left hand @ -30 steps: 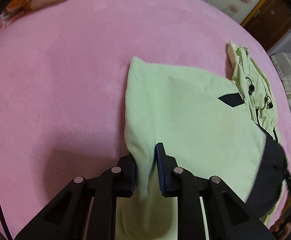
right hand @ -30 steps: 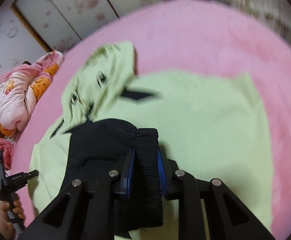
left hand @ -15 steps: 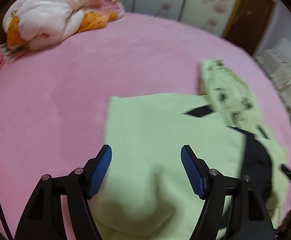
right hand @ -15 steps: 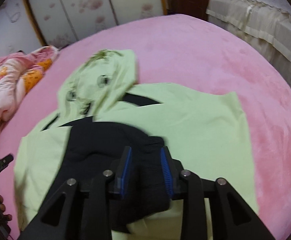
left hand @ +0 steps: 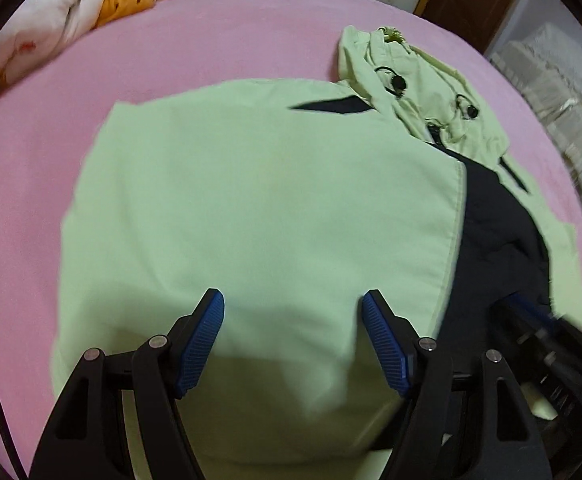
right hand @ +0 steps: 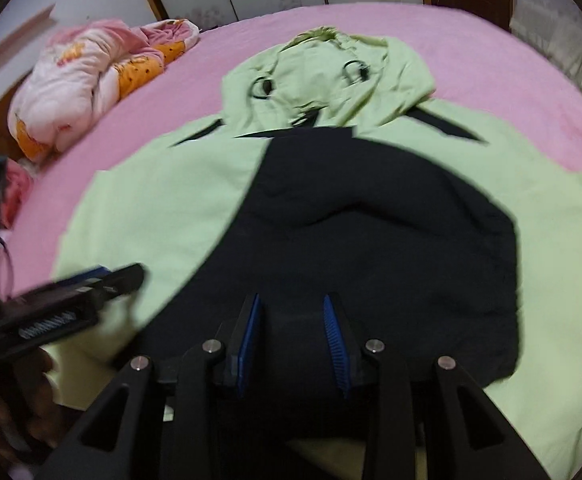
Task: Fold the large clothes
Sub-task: 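Fold the jacket side inward over the sleeve with the left gripper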
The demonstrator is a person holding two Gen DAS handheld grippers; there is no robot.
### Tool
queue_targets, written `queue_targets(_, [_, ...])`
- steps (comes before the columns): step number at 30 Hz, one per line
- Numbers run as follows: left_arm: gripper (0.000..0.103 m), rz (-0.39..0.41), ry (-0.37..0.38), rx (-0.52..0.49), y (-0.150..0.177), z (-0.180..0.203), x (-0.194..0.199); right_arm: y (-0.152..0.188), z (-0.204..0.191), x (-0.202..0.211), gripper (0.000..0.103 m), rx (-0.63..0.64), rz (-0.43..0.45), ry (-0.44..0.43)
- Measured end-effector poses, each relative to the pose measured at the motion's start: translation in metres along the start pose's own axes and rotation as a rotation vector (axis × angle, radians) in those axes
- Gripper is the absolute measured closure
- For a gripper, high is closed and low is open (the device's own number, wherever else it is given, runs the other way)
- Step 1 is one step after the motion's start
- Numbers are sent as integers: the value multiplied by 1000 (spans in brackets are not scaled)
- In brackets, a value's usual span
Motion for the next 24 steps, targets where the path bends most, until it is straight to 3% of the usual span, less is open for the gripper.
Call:
queue_targets(5, [29, 26, -66, 23, -19, -25, 2, 3, 67, 8, 73, -54, -7, 191])
queue_targets(7, [29, 12, -71, 49, -23, -36, 3, 8, 87, 12, 72, -134, -3, 147])
queue_targets(10, [29, 20, -97, 52, -21, -43, 10, 17, 100, 24, 71, -159, -11, 191])
queue_targets(14, [29, 26, -120, 43, -11, -41, 19, 26, 93, 38, 71, -177, -4, 175])
queue_targets(24, [29, 13, -77, 46, 17, -16, 62, 30, 64, 79, 71, -174, 16, 103])
Point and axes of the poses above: each gripper's, at about its wrist camera, not at the fingertips, and x roughly against the way its jaws point, z to its right, y to its underside, the point moved 7 cm from there along -x, roughly the way its jaws point, and after that the axes turned 13 degrees about x, right-handed, at the moved point
